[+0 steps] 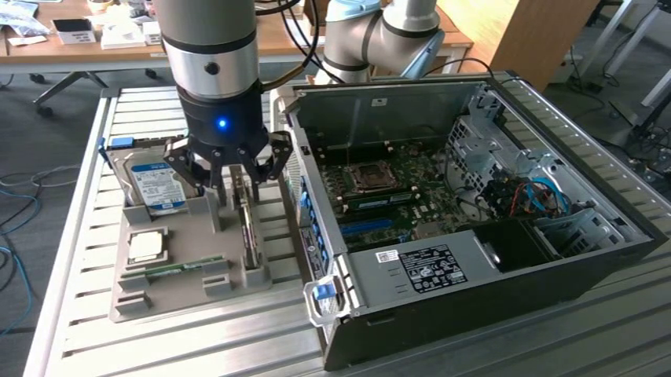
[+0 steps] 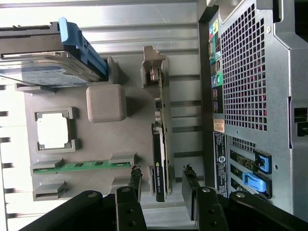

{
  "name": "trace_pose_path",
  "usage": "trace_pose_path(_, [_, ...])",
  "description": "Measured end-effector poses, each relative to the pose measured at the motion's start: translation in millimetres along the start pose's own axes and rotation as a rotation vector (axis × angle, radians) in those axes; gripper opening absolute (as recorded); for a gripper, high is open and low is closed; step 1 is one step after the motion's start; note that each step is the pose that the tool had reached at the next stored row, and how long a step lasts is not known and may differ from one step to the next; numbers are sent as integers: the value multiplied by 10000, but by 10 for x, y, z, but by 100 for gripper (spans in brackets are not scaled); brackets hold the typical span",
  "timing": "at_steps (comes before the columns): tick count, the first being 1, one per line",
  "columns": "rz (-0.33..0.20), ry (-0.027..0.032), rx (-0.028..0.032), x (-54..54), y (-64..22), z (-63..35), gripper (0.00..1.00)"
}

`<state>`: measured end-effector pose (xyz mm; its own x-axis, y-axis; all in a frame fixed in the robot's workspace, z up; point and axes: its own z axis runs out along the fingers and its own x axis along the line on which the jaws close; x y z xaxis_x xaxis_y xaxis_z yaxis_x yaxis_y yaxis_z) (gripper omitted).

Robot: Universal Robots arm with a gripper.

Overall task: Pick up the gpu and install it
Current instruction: 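Pick up the gpu and move the gpu toward the slot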

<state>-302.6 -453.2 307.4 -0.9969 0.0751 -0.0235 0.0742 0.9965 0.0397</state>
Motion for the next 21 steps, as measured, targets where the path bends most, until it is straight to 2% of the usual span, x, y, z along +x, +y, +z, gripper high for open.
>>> trace_pose_path(11, [0,-2,-1,1,-1,29,47])
trace_pose_path(21, [0,-2,-1,3,-5,122,47])
